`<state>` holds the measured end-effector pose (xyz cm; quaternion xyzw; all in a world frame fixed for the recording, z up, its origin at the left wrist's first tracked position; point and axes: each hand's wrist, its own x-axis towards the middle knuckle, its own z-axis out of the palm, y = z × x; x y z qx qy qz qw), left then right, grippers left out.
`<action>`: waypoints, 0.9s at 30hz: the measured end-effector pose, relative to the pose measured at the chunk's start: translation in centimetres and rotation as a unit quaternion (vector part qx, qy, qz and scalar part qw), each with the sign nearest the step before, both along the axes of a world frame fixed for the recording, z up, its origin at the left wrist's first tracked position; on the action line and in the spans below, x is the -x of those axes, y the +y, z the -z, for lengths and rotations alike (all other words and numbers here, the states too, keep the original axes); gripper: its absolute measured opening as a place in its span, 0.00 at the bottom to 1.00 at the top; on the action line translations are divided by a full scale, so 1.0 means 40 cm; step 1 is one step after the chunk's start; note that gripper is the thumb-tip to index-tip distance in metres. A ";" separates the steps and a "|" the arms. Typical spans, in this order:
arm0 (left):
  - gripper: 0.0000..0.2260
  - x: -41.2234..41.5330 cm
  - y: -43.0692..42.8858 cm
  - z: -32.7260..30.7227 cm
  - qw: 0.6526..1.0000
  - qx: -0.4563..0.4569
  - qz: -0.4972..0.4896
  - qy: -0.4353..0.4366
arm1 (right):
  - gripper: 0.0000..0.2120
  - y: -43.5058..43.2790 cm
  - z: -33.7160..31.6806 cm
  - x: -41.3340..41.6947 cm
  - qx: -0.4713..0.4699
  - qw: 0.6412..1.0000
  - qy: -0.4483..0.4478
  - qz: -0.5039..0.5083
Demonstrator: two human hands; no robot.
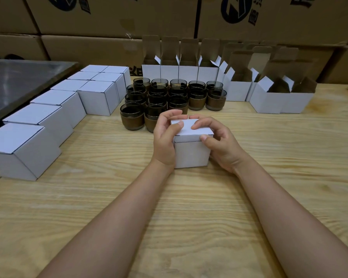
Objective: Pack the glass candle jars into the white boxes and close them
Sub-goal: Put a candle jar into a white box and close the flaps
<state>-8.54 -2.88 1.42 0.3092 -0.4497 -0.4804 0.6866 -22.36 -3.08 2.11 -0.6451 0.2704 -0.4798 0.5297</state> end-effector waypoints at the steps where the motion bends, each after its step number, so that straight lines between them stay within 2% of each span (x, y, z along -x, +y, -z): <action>1: 0.13 -0.001 0.000 0.002 1.000 0.006 0.001 -0.010 | 0.09 0.000 0.001 0.003 0.001 1.000 0.004 -0.006; 5: 0.15 -0.009 0.001 0.003 0.999 0.011 0.025 -0.037 | 0.08 -0.003 0.004 0.010 -0.009 1.000 0.017 -0.004; 8: 0.19 -0.018 0.004 0.005 0.995 -0.002 0.025 -0.097 | 0.09 -0.006 -0.005 0.011 -0.100 0.995 -0.016 -0.009; 11: 0.20 -0.025 0.006 -0.001 0.994 -0.012 0.030 -0.109 | 0.11 -0.012 0.000 0.017 -0.107 0.994 -0.013 -0.015; 13: 0.21 -0.027 0.010 -0.008 0.993 -0.006 0.015 -0.113 | 0.11 -0.016 0.009 0.024 -0.109 0.994 -0.009 -0.027; 15: 0.20 -0.029 0.019 -0.019 0.983 0.045 -0.048 -0.174 | 0.11 -0.019 0.014 0.030 -0.108 0.993 -0.015 -0.046; 16: 0.19 -0.031 0.024 -0.025 0.958 0.097 -0.104 -0.250 | 0.13 -0.022 0.017 0.033 -0.108 0.992 -0.023 -0.053; 17: 0.18 -0.029 0.030 -0.030 0.907 0.166 -0.164 -0.350 | 0.14 -0.025 0.018 0.036 -0.110 0.991 -0.033 -0.061; 18: 0.15 -0.023 0.038 -0.032 0.842 0.231 -0.213 -0.439 | 0.17 -0.027 0.019 0.038 -0.112 0.990 -0.042 -0.069; 19: 0.12 -0.015 0.048 -0.032 0.781 0.278 -0.246 -0.503 | 0.19 -0.030 0.020 0.040 -0.112 0.990 -0.047 -0.076; 20: 0.09 -0.005 0.060 -0.034 0.735 0.301 -0.264 -0.546 | 0.22 -0.033 0.020 0.042 -0.113 0.989 -0.050 -0.081; 22: 0.11 0.010 0.083 -0.041 0.687 0.290 -0.283 -0.603 | 0.25 -0.037 0.019 0.045 -0.134 0.986 -0.060 -0.076; 24: 0.14 0.003 0.096 -0.046 0.657 0.269 -0.294 -0.640 | 0.27 -0.040 0.019 0.047 -0.174 0.980 -0.081 -0.062; 27: 0.13 -0.049 0.117 -0.042 0.616 0.246 -0.322 -0.676 | 0.29 -0.043 0.021 0.050 -0.206 0.973 -0.087 -0.053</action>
